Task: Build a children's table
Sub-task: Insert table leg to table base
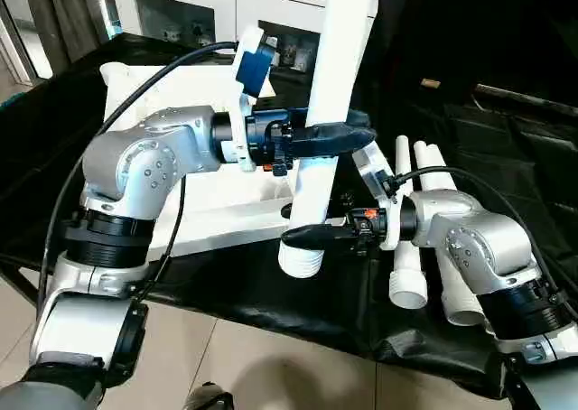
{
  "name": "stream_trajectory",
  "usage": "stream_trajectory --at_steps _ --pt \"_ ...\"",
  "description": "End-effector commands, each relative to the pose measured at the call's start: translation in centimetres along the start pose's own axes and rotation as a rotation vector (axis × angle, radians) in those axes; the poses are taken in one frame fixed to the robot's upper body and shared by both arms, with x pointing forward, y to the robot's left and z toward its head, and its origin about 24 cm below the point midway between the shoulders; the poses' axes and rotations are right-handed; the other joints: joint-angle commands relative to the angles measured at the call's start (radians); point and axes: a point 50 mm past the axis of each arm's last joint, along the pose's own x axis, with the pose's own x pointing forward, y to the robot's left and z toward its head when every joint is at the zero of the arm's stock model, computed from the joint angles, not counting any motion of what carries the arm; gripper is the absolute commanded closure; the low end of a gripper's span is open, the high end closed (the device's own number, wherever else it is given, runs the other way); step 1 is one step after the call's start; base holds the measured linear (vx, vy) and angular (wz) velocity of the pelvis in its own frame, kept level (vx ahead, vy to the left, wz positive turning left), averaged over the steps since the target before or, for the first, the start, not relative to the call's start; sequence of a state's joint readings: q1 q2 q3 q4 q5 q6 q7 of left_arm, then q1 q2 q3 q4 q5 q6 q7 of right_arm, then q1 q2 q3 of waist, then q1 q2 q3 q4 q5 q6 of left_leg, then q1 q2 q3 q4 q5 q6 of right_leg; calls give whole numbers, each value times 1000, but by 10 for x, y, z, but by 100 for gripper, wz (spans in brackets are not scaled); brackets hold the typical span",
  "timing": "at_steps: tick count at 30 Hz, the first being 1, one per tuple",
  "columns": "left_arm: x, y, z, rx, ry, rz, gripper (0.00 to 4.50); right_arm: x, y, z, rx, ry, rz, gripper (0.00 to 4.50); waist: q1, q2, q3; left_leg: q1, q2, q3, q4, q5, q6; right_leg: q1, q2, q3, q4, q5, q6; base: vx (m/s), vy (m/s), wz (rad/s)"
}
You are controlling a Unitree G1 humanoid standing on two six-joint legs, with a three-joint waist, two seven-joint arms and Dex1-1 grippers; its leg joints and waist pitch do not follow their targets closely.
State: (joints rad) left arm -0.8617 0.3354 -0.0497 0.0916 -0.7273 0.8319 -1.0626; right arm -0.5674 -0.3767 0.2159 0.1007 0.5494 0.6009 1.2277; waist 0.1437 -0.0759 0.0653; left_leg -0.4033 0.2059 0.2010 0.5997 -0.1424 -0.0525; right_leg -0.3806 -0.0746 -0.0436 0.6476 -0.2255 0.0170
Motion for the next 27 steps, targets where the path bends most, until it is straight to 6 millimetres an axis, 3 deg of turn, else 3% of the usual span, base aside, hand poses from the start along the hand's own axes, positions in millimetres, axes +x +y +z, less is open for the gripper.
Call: stream_trajectory --at_steps 1,3,5,15,16,21,23,24,26,27 --pt "5 0 4 3 0 11 194 -1 1 5 -16 -46 -15 259 0 9 -80 39 26 -15 -63 -161 -50 34 -63 33 -63 -6 -230 0 0 0" --pt "2 1 5 28 -45 52 187 -1 2 7 -15 -111 -42 259 2 4 -81 38 26 -15 -63 -151 -46 36 -63 32 -62 2 -232 0 0 0" --pt "1 5 8 77 -107 127 154 0 3 9 -12 -154 -51 259 2 6 -80 38 27 -16 -64 -157 -44 36 -65 32 -64 -6 -230 0 0 0" --pt "-20 21 12 14 -409 304 153 -3 0 16 -21 -321 -160 259 6 25 -82 41 25 -21 -67 -197 -71 35 -63 31 -66 5 -218 0 0 0" --pt "-31 24 10 0 -432 328 153 -9 -5 15 -31 -349 -259 259 5 25 -83 41 24 -20 -67 -198 -76 34 -61 31 -67 1 -212 0 0 0" --pt "-44 26 -2 54 -271 388 153 -27 -8 14 -27 -394 -377 259 1 22 -83 43 25 -21 -71 -200 -81 33 -59 30 -66 -7 -185 0 0 0" --pt "-42 24 -5 48 -218 363 153 -28 -4 12 -16 -393 -367 259 3 24 -82 46 27 -20 -72 -203 -81 30 -60 30 -67 -12 -185 0 0 0" --pt "-38 24 -6 43 -204 366 153 -27 -3 10 -11 -390 -360 259 7 30 -83 47 27 -20 -71 -202 -80 28 -60 31 -65 -5 -187 0 0 0" --pt "-33 26 -6 62 -200 368 153 -23 -2 8 -6 -385 -353 259 7 27 -81 45 28 -21 -73 -213 -82 29 -62 30 -67 -5 -194 0 0 0" --pt "-26 32 -5 66 -194 399 153 -16 -2 5 -3 -381 -350 259 7 34 -80 44 27 -21 -73 -228 -87 28 -63 32 -70 -14 -194 0 0 0"
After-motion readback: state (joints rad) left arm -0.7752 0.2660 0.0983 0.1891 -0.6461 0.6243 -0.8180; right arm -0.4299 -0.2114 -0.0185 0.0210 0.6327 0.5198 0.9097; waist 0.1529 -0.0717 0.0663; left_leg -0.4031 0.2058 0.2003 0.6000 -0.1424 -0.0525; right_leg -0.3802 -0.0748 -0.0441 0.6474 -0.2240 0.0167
